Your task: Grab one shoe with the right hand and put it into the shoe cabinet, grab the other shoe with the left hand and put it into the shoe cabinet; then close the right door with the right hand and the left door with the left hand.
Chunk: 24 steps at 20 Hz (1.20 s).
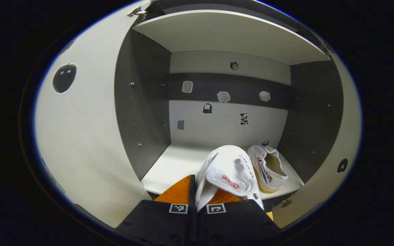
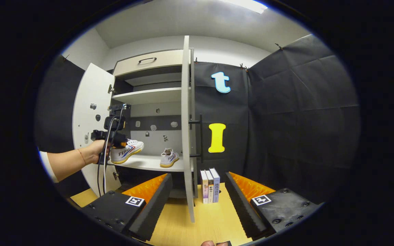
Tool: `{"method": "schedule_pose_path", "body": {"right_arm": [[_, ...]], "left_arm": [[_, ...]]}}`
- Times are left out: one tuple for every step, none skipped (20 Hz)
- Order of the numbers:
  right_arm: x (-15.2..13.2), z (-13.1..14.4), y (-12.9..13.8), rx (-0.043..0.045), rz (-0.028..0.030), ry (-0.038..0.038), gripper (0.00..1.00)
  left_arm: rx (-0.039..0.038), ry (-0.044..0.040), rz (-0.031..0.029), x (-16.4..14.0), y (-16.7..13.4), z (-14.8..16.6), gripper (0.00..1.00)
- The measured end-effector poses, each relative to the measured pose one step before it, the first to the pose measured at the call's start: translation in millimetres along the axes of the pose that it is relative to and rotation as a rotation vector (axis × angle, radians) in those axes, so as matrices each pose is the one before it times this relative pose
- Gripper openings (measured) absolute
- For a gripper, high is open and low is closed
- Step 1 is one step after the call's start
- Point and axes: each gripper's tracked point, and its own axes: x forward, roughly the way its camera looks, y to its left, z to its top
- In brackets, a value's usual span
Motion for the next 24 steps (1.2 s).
{"method": "schedule_pose_path", "body": {"right_arm": [[0.2,0.64,-9.61,0.00548,-0.01609,0.00134,0.98],[-0.02,0.16,-10.45,0.00299,-0.0184,-0.00042,0.98],[1.72,0.39,-10.12,-0.00115,-0.0193,0.00207,0.98],[8.47,6.07,-8.47,-0.00364,-0.01714,0.00722,0.98],[3.86,-0.63,-8.18,-0.00473,-0.01775,0.00793,0.98],[2.75,-0.55,-7.76,-0.00533,-0.01659,0.00478,0.98],[0.03,0.46,-6.8,-0.00654,-0.01711,0.00273,0.98],[0.07,0.81,-6.53,-0.00937,-0.01696,0.00092,0.98],[0.98,0.41,-4.64,-0.01116,-0.01367,0.00128,0.98],[-0.62,0.44,-3.61,-0.01203,-0.01162,0.00078,0.98],[1.25,1.11,-2.56,-0.01233,-0.00836,0.00173,0.98],[0.77,2.61,-1.71,-0.0107,-0.00853,-0.00103,0.98],[-0.68,2.1,-2.35,-0.00687,-0.00588,-0.00217,0.98],[-0.87,1.69,-1.33,-0.00462,-0.00485,-0.00135,0.98],[-1.24,1.11,-1.24,-0.00455,-0.0045,-0.00086,0.98],[-0.51,0.4,-0.88,-0.00447,-0.00431,-0.0018,0.98],[-1.04,0.52,-0.9,-0.00634,-0.00291,-0.00066,0.98],[-1.11,-0.19,-0.43,-0.00852,-0.00436,-0.00179,0.98],[-1.1,-0.97,-1.2,-0.00722,-0.00286,0.00171,0.98],[-0.33,-0.71,-0.14,-0.00472,-0.00226,0.00155,0.98],[0.13,-1.22,-0.01,-0.00134,-0.00266,0.00401,0.98],[-0.21,-0.42,-0.15,0.00255,0.00039,0.00435,0.98],[-0.09,0.54,0.29,0.00683,-0.00048,0.00022,0.98],[-0.54,1.38,0.93,0.00716,0.00355,-0.00274,0.98]], "left_arm": [[0.0173,0.00128,0.02519,16.59,-0.13,6.31,0.05],[0.0204,-0.00218,0.01811,15.67,-1.61,5.44,0.05],[0.01522,-0.00065,0.01441,13.89,-3.1,4.07,0.05],[0.00857,0.0049,0.01378,16.49,-2.1,2.42,0.05],[0.00168,0.00986,0.01353,15.04,-1.72,-1.1,0.05],[-0.00599,0.01563,0.0129,14.5,-2.65,-2.5,0.05],[0.0016,0.0084,0.00611,11.91,-2.21,-1.1,0.06],[0.01219,0.00995,0.01306,12.4,-1.16,-1.81,0.05],[0.01739,0.00644,0.01327,8.53,0.2,-2.71,0.05],[0.01525,0.00388,0.00799,7.75,-2.0,-1.75,0.05],[0.01448,0.01203,0.00461,8.31,-3.24,-4.37,0.05],[0.00525,0.01039,0.00406,5.48,-1.58,-3.31,0.05],[-0.00505,0.01119,0.00464,4.53,-1.31,-4.17,0.06],[-0.01073,0.00892,0.00341,4.73,-1.22,-3.36,0.06],[-0.00822,0.00915,0.00363,4.33,0.13,-5.0,0.05],[-0.00575,0.00486,0.00461,4.09,0.6,-1.74,0.05],[-0.00152,0.00049,0.00578,3.45,1.63,-1.54,0.06],[0.00598,0.00076,0.00784,1.5,1.74,-0.69,0.06],[0.00474,-0.00019,0.00823,2.21,2.38,-0.48,0.06],[0.00321,0.00336,0.00432,2.13,0.45,-0.89,0.06],[0.00345,0.01162,-0.00301,1.61,-1.0,-3.3,0.06],[0.0007,0.02304,-0.01296,0.58,-2.8,-5.36,0.06],[0.00438,0.01714,-0.00455,0.52,-0.02,-5.57,0.06],[0.00484,0.00324,-0.01458,-0.72,-1.46,-0.51,0.07]]}}
